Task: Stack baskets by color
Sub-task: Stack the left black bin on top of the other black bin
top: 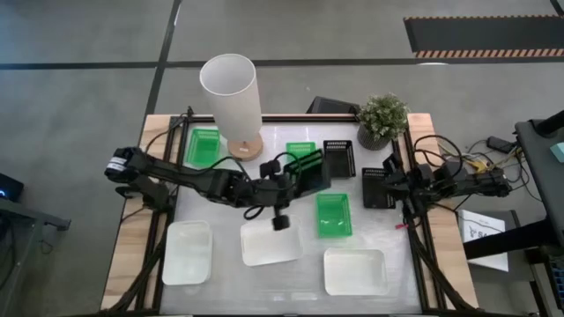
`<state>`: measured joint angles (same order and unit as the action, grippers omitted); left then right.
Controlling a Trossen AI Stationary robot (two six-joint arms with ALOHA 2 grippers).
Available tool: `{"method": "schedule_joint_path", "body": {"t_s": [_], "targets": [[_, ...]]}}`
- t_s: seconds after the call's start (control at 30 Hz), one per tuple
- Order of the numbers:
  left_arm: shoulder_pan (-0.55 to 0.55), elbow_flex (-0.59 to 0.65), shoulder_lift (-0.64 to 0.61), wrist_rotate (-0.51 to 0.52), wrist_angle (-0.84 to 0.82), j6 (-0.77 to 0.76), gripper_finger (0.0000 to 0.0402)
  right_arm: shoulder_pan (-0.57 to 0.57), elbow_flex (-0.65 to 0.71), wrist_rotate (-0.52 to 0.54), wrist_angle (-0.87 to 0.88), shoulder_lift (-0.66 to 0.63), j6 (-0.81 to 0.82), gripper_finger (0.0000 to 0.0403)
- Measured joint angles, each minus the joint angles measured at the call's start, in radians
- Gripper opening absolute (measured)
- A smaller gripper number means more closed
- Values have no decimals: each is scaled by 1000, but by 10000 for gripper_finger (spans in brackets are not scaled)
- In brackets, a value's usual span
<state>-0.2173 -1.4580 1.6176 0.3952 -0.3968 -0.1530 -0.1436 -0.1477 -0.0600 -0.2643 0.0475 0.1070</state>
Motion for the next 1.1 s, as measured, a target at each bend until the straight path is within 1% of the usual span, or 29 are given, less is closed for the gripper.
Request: {"method": "schedule_joint_path", "body": {"t_s": [0.17, 0.23, 0.3, 0.43, 0.63, 0.83, 0.97, 1.1], "targets": [[30, -4, 66, -1, 111, -3, 0, 0, -10, -96, 3, -1, -1, 9], [46, -4, 94, -2, 148, -25, 0, 0, -12, -116, -2, -2, -3, 9], [64, -6, 121, -1, 176, -55, 0, 0, -16, -116, -2, -2, -5, 9], [99, -55, 191, 0, 200, -96, 0, 0, -27, -126, -1, -2, -24, 9], [149, -184, 325, -1, 204, -103, 0, 0, -46, -128, 12, -2, -49, 9], [209, -299, 452, -1, 203, -103, 0, 0, -79, -128, 86, -1, -67, 9], [234, -344, 516, -3, 206, -103, 0, 0, -97, -127, 129, -1, -71, 9], [250, -353, 550, -18, 210, -104, 0, 0, -99, -127, 136, -1, -82, 9]]}}
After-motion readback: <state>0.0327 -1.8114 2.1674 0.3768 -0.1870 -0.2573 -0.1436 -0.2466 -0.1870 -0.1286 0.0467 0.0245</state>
